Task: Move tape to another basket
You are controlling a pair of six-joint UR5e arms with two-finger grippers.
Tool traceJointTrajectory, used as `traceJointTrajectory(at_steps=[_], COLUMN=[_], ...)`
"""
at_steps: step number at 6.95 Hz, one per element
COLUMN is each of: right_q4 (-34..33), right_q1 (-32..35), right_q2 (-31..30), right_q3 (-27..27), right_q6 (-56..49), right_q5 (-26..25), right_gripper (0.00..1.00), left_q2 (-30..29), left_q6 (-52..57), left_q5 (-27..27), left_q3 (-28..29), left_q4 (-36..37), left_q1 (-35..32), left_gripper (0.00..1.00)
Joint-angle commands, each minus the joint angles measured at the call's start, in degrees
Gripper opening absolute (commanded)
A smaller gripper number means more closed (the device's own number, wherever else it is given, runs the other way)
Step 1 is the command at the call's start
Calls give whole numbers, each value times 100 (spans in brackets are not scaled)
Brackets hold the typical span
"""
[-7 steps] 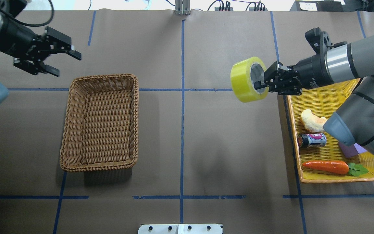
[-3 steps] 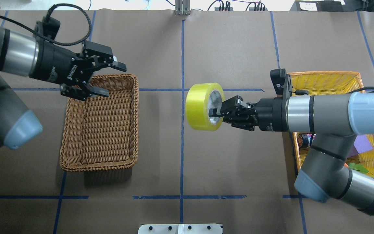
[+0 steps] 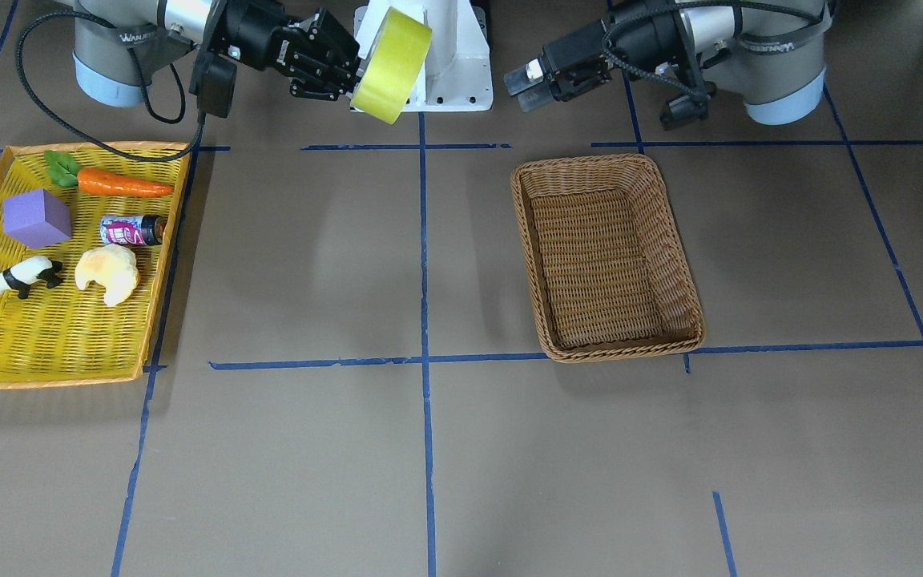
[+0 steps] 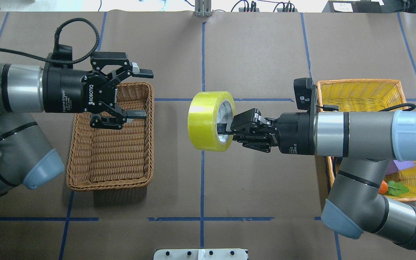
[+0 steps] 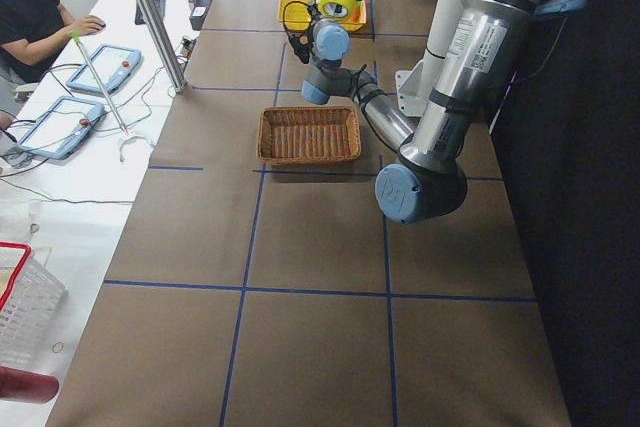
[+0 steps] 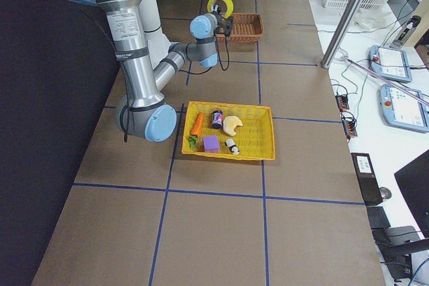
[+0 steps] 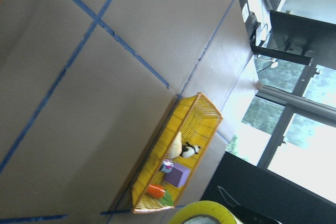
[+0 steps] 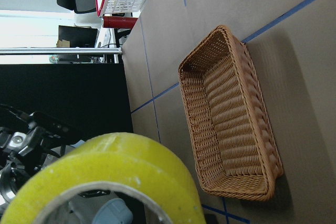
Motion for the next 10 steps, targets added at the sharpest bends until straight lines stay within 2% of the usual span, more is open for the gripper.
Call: traceJointTrajectory(at_steps=[1,5,10], right_q4=[-4,-4,-4], right_q1=[-32,-305,-402], right_q2=[56,240,249], right_q3=[44,18,0], right_q6=[9,1,9], right_q5=[228,221,212], right_gripper=[0,0,1], left_q2=[-11,-170,-345], left_q6=[-574,-557,-548], left_q5=[355,706,917], left_q3=[13,4,13], left_q4=[-695,-721,-721], left_q1=[177,757,1056], left_gripper=[100,100,100])
